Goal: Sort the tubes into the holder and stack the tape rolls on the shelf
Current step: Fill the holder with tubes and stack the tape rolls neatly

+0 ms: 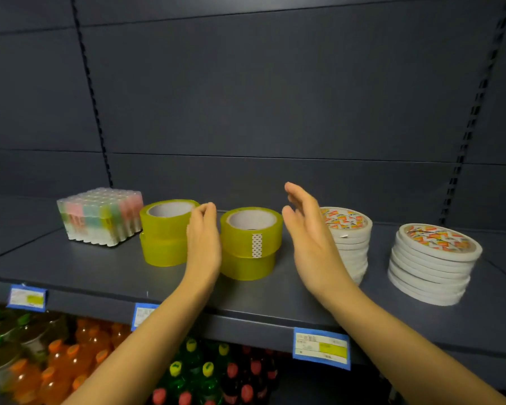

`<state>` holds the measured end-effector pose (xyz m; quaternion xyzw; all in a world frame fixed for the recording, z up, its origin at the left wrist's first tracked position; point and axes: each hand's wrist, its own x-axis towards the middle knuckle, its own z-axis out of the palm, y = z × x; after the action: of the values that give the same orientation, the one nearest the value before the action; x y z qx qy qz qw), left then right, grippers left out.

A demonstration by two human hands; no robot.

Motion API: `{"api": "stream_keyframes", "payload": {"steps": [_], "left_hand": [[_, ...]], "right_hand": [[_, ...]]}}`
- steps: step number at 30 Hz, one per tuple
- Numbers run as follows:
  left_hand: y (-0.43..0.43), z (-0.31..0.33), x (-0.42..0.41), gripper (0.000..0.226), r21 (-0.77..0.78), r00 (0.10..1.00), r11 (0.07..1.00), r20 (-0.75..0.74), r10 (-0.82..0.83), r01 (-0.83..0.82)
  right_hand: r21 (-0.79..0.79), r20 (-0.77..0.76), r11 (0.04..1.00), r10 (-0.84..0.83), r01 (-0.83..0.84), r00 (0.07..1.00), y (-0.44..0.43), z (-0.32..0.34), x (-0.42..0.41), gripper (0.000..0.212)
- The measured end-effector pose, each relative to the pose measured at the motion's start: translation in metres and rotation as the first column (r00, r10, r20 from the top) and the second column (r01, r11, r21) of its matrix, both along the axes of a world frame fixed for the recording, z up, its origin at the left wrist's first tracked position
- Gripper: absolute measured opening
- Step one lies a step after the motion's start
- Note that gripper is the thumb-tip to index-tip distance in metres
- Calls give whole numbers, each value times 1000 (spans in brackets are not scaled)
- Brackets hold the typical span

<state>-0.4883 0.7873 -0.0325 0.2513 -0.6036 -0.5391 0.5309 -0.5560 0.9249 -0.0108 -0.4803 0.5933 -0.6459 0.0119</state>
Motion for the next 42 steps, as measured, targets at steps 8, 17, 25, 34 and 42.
{"api": "stream_keyframes", "payload": {"steps": [8,17,25,34,42], "left_hand": [[-38,-11,-24,51,373,939,863,-173,-297,342],[-43,-18,-35,59,434,915,806,-151,-374,402],[-44,-21,-36,58,451,935,821,-112,-337,350],[-46,-21,-39,58,475,961,840,-50,-272,262],[-43,-15,-25,45,385,954,891,75,-292,242]], "right_hand": [[215,501,949,-309,229,809,-72,-15,-2,53],[194,764,910,-374,366,526,-97,-26,4,70],[256,716,865,-470,432,517,-102,-29,9,72],[256,686,831,-516,494,513,-106,-30,7,69],[206,643,848,-493,488,587,-97,-26,9,52]]}}
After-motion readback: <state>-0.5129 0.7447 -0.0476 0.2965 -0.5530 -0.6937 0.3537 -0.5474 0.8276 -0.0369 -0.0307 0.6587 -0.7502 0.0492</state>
